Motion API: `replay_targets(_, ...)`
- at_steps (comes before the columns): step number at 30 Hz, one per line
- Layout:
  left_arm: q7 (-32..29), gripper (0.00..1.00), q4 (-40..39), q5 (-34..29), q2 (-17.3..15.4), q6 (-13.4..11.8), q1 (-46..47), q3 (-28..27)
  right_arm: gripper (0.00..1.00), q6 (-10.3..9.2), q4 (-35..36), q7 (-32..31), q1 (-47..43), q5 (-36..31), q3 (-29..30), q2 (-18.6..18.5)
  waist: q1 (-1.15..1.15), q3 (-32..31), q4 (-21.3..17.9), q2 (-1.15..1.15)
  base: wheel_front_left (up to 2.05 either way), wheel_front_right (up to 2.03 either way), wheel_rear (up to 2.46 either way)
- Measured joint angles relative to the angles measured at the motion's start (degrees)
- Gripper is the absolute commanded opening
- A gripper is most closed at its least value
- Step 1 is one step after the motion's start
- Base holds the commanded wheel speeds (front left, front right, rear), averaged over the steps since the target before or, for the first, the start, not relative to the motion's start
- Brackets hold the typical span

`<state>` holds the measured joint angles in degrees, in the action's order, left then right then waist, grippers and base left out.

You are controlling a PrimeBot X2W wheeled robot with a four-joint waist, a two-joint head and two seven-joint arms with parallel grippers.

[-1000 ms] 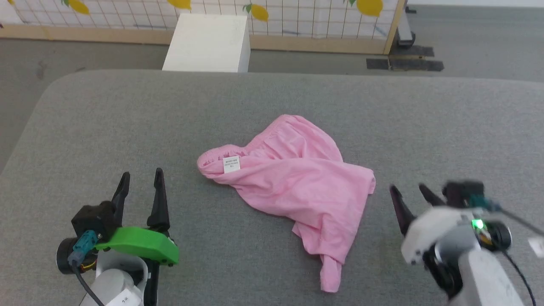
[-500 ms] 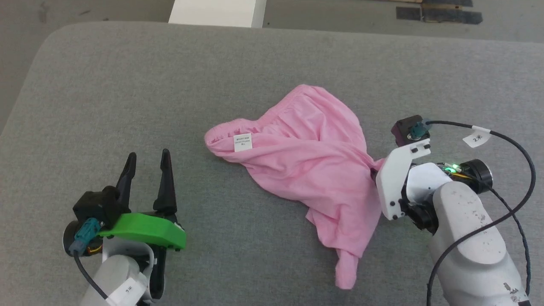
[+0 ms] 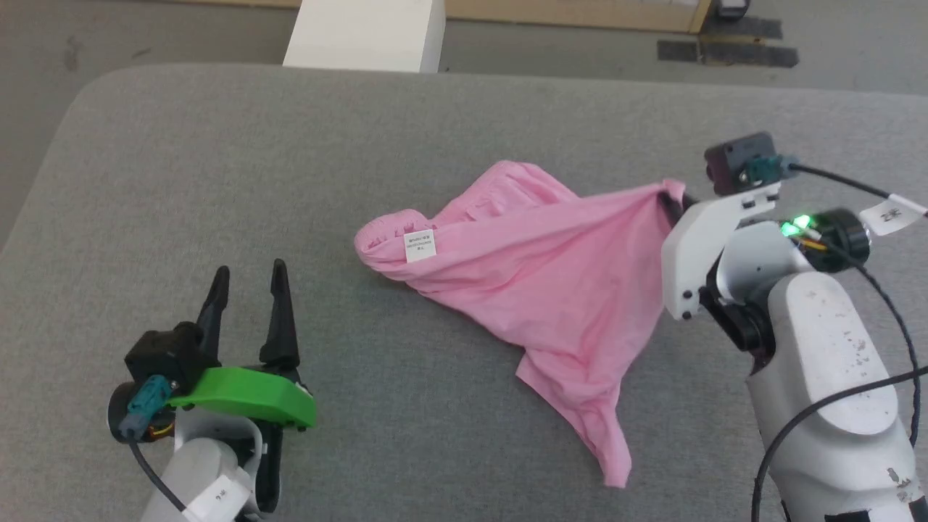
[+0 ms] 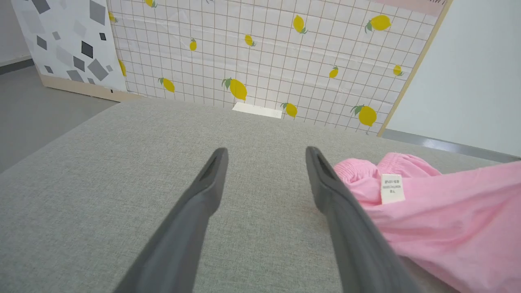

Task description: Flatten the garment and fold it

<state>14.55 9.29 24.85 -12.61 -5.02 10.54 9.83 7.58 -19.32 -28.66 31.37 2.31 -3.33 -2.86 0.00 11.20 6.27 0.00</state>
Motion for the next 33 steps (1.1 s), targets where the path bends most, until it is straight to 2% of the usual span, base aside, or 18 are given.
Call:
replay_targets(3, 0.0, 1.00, 0.1, -0.7, 0.8, 0.0, -0.4, 0.1, 0.00, 0.00, 5.9, -0.3, -0.7, 0.5, -1.3, 0.0, 0.00, -1.8, -0.8, 0.00, 0.00, 0.00, 0.00)
replay_targets(5, 0.0, 1.00, 0.1, -0.9, 1.0, 0.0, -1.1, 0.2, 0.00, 0.00, 11.0, -2.5, -3.6, 2.2, -4.2, -0.4, 0.00, -3.0, -1.4, 0.00, 0.00, 0.00, 0.00)
replay_targets(6, 0.0, 1.00, 0.4, -0.9, 1.0, 0.0, -1.8, 0.1, 0.00, 0.00, 15.7, -6.2, -8.2, 5.0, -7.9, -1.0, 0.00, -4.0, -2.0, 0.00, 0.00, 0.00, 0.00)
replay_targets(11, 0.0, 1.00, 0.8, -0.9, 0.7, -0.2, -2.9, 0.1, 0.00, 0.00, 26.9, -20.6, -23.8, 14.9, -17.7, -5.4, 0.00, -6.3, -3.4, 0.00, 0.00, 0.00, 0.00)
replay_targets(15, -0.4, 1.00, 0.9, -0.9, 0.4, -0.5, -3.6, 0.1, 0.00, 0.00, 30.3, -30.6, -34.1, 20.4, -20.8, -9.2, 0.00, -7.7, -4.2, 0.00, 0.00, 0.00, 0.00)
replay_targets(18, -0.9, 1.00, 0.9, -0.8, 0.4, -0.5, -3.7, 0.1, 0.00, 0.00, 30.9, -33.1, -38.1, 22.0, -20.1, -9.4, 0.00, -8.4, -4.4, 0.00, 0.00, 0.00, 0.00)
replay_targets(19, -0.9, 1.00, 0.9, -0.7, 0.4, -0.6, -3.7, 0.2, 0.36, 0.00, 31.2, -32.5, -38.5, 22.1, -19.5, -9.1, 0.00, -8.4, -4.5, 0.00, 0.00, 0.00, 0.00)
replay_targets(20, -1.1, 1.00, 1.0, -0.7, 0.3, -0.6, -3.8, 0.2, 1.00, 0.00, 31.5, -31.4, -38.6, 22.3, -18.6, -8.4, 0.00, -8.5, -4.5, 0.00, 0.00, 0.00, 0.00)
replay_targets(23, -1.8, 1.00, 1.0, -0.6, 0.3, -0.6, -3.8, 0.3, 1.00, 0.00, 32.6, -27.3, -38.5, 23.5, -15.6, -5.1, 0.00, -8.3, -4.6, 0.00, 0.00, 0.00, 0.00)
replay_targets(27, -2.4, 1.00, 1.2, -0.3, 0.2, -0.7, -3.8, 0.2, 1.00, 0.00, 34.4, -18.6, -37.6, 26.7, -6.3, -0.6, 0.00, -8.3, -5.0, 0.00, 0.00, 0.00, 0.00)
replay_targets(31, -4.8, 1.00, 1.3, 0.6, -0.1, -1.0, -3.7, 0.6, 1.00, -0.01, 34.4, -8.1, -34.7, 28.3, 5.4, -0.1, 0.00, -8.1, -6.2, 0.00, 0.00, 0.00, 0.00)
replay_targets(33, -7.1, 1.00, 1.6, 1.1, -0.3, -0.3, -3.2, 1.5, 1.00, -0.01, 32.8, -4.3, -34.3, 28.6, 9.2, -0.2, 0.00, -7.8, -6.6, 0.00, 0.00, 0.00, 0.00)
